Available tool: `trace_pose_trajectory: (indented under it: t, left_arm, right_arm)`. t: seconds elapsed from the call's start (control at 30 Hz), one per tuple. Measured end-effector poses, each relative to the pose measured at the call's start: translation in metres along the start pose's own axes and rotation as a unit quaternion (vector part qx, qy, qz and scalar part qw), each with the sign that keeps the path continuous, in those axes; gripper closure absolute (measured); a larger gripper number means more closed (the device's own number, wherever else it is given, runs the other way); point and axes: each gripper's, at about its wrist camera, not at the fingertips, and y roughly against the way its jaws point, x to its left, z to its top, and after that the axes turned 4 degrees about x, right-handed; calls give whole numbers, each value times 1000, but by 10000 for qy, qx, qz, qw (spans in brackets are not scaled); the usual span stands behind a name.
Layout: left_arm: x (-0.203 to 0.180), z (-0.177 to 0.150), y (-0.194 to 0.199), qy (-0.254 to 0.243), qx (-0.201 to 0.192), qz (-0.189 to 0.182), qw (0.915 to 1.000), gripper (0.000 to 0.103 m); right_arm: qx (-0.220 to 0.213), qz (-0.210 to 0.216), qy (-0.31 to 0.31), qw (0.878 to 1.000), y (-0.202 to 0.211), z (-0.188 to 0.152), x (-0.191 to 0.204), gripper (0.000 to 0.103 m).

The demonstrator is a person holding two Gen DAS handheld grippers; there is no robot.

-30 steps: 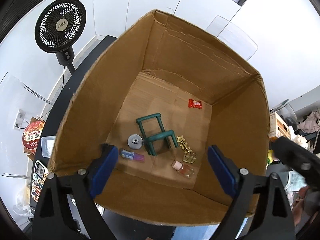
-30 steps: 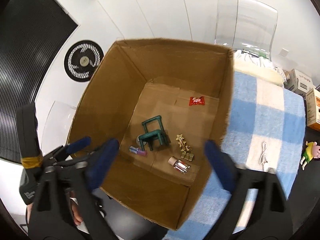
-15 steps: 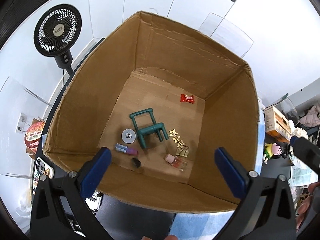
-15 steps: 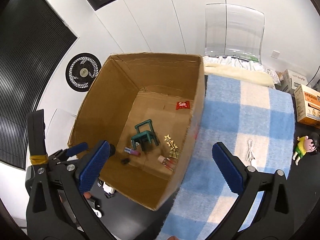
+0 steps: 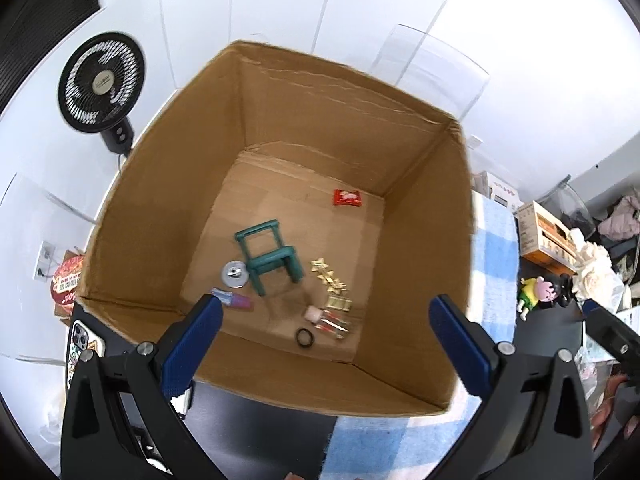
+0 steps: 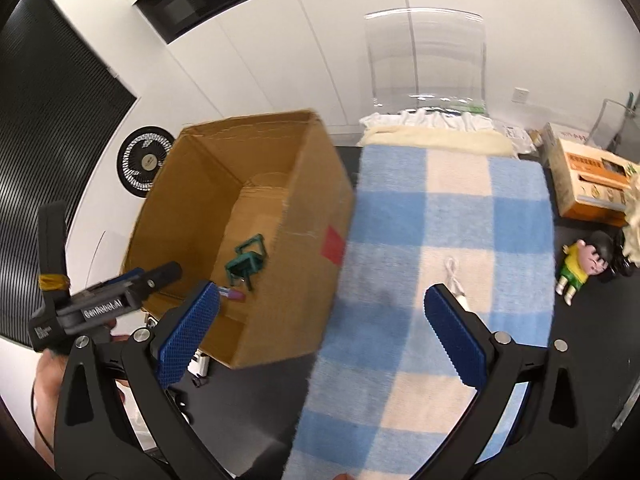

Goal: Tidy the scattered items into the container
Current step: 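Move both open tools back over the white USB stick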

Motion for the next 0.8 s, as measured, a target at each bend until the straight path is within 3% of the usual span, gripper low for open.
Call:
trace_pose_trajectory:
  t: [0.33,0.63,0.8]
  left_arm:
    - [-94,-10,-10,-757,96,-342,9965,0]
    - [-156,-25,-34,-1287,366,-424,9901,0]
    - [-183,-35,-56,-1505,490,-262,9870,0]
  right_arm:
    - [-32,-202,-493,9986,22,-25,-75,0]
    - [-15,-310,-689,9971,27,-45,-127,0]
    - [33,-321,-701,9970,21,-56,-147,2]
